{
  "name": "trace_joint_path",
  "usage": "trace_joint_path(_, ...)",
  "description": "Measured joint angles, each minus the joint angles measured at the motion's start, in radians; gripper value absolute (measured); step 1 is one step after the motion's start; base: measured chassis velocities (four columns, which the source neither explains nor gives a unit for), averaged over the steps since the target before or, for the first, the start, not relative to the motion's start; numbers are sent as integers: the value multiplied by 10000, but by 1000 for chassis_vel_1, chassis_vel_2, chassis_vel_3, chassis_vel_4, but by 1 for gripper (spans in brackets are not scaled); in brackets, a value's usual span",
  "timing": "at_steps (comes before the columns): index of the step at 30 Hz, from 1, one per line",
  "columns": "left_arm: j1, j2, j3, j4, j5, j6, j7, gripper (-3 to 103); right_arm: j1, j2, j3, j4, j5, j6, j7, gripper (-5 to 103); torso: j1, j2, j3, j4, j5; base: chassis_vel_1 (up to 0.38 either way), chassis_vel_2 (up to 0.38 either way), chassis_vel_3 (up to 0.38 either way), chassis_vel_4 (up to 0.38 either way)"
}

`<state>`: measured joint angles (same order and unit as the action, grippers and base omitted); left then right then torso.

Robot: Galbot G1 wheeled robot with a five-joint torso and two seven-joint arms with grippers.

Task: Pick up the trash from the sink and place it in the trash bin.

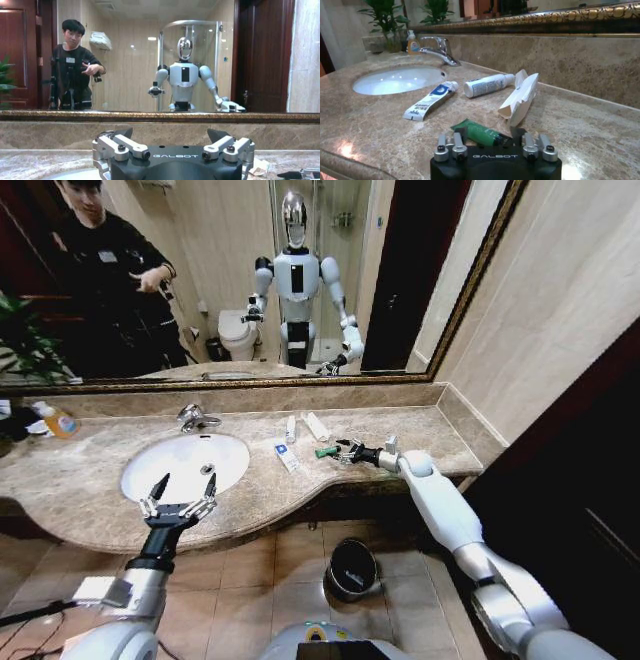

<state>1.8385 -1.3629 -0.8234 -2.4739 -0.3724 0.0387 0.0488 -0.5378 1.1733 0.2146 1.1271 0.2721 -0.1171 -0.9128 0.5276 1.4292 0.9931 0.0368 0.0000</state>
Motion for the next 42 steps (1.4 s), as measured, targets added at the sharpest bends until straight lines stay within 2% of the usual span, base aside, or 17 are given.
trace_joint_path(1, 0, 0, 0, 0, 0, 0, 0, 100, 0, 0, 0, 0, 0, 0, 0, 56, 0, 0, 0, 0, 0, 0, 0, 0, 0)
trace_joint_path(4, 0, 0, 0, 0, 0, 0, 0, 100, 0, 0, -16, 0, -3, 0, 9, 44, 0, 0, 0, 0, 0, 0, 0, 0, 0)
trace_joint_path(6, 0, 0, 0, 0, 0, 0, 0, 100, -4, -1, -21, 8, -1, 0, 18, 44, 0, 0, 0, 0, 0, 0, 0, 0, 0)
trace_joint_path(7, 0, 0, 0, 0, 0, 0, 0, 100, -13, -4, -22, 13, 0, 0, 23, 34, 0, 0, 0, 0, 0, 0, 0, 0, 0)
trace_joint_path(9, 0, 0, 0, 0, 0, 0, 0, 100, -44, -28, -23, 16, 0, 1, 50, 22, 0, 0, 0, 0, 0, 0, 0, 0, 0)
trace_joint_path(11, 0, 0, 0, 0, 0, 0, 0, 100, -56, -45, -21, 31, 2, 3, 50, 22, 0, 0, 0, 0, 1, 0, 0, 0, 0)
trace_joint_path(13, 0, 0, 0, 0, 0, 0, 0, 100, -99, -110, 3, 126, -12, -68, -23, 12, 0, 0, 0, 1, -1, 0, 0, 0, 0)
trace_joint_path(14, 0, 0, 0, 0, 0, 0, 0, 100, -99, -110, 3, 126, -12, -68, -23, 12, 0, 0, 0, 1, -1, 0, 0, 0, 0)
trace_joint_path(17, 0, 0, 0, 0, 0, 0, 0, 100, -167, -163, 29, 237, -48, -158, -116, 27, 0, 0, 0, -1, 1, 0, 0, 0, 0)
trace_joint_path(19, 0, 0, 0, 0, 0, 0, 0, 100, -179, -168, 36, 261, -46, -162, -112, 27, 0, 0, 0, 0, 0, 0, 0, 0, 0)
trace_joint_path(20, 0, 0, 0, 0, 0, 0, 0, 100, -197, -171, 45, 289, -43, -165, -104, 33, 0, 0, 0, 0, 0, 0, 0, 0, 0)
trace_joint_path(21, 0, 0, 0, 0, 0, 0, 0, 100, -219, -172, 46, 297, -43, -165, -99, 44, 0, 0, 0, 0, 0, 0, 0, 0, 0)
trace_joint_path(28, 0, 0, 0, 0, 0, 0, 0, 100, -229, -136, 50, 244, -61, -104, -18, 58, 0, 0, 0, 0, 0, 0, 0, 0, 0)
trace_joint_path(29, 0, 0, 0, 0, 0, 0, 0, 100, -229, -136, 50, 244, -61, -104, -18, 58, 0, 0, 0, 0, 0, 0, 0, 0, 0)
trace_joint_path(33, 0, 0, 0, 0, 0, 0, 0, 100, -238, -127, 3, 238, -68, -89, 147, 46, 0, -1, 0, 0, 0, 0, 0, 0, 0)
trace_joint_path(37, 0, 0, 0, 0, 0, 0, 0, 100, -296, -130, -16, 248, -70, -19, 423, 25, 0, -1, 0, 0, 0, 0, 0, 0, 0)
trace_joint_path(42, 0, 0, 0, 0, 0, 0, 0, 100, -337, -132, -23, 273, -46, 35, 610, 21, 0, 0, 0, 0, 0, 0, 0, 0, 0)
